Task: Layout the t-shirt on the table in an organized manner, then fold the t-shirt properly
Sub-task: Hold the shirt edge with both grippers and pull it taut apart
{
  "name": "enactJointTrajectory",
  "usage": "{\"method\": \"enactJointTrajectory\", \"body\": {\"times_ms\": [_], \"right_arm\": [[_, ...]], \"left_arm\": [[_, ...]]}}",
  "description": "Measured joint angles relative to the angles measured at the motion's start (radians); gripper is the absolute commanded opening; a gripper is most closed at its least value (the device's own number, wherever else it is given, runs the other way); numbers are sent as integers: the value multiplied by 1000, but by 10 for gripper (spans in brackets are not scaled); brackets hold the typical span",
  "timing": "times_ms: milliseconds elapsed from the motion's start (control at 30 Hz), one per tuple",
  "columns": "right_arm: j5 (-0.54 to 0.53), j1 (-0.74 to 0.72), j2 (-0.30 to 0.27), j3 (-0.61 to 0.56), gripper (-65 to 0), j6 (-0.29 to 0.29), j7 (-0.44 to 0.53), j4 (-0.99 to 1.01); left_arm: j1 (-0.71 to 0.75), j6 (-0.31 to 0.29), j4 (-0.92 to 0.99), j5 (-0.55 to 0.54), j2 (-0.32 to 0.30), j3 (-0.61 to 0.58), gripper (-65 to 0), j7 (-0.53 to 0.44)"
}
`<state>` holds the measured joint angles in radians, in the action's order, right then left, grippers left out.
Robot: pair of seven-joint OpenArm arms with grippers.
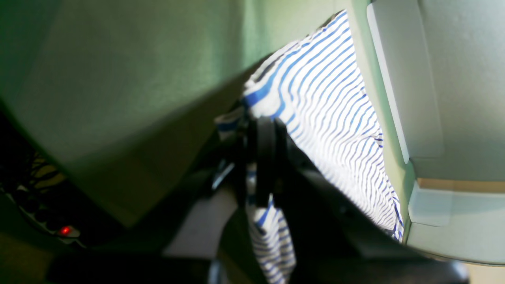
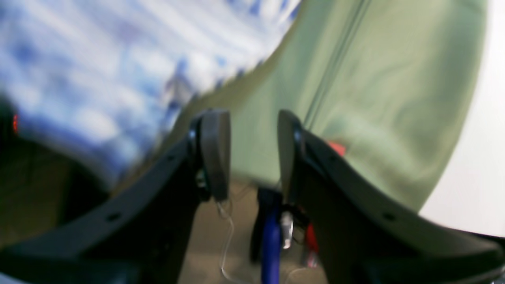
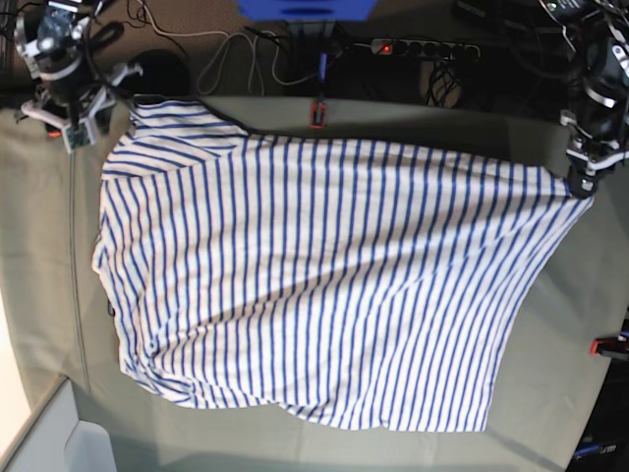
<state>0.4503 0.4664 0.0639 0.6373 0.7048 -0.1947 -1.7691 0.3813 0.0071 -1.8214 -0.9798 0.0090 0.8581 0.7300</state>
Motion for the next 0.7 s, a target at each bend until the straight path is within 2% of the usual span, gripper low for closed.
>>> {"method": "enactJointTrajectory", "body": {"times_ms": [67, 267, 467, 700], "right_arm": [[-1, -37, 0, 28, -419, 0, 4, 0], [3, -134, 22, 14, -280, 1, 0, 92], [5, -272, 13, 23, -278, 1, 4, 251], [6, -342, -16, 96, -277, 1, 0, 397]], "left_arm": [[1, 0, 5, 2, -1, 0, -648, 0], [0, 0, 23, 2, 1, 0, -648, 0], [0, 0, 24, 5, 0, 0, -648, 0], [0, 0, 27, 9, 0, 1, -648, 0]]}}
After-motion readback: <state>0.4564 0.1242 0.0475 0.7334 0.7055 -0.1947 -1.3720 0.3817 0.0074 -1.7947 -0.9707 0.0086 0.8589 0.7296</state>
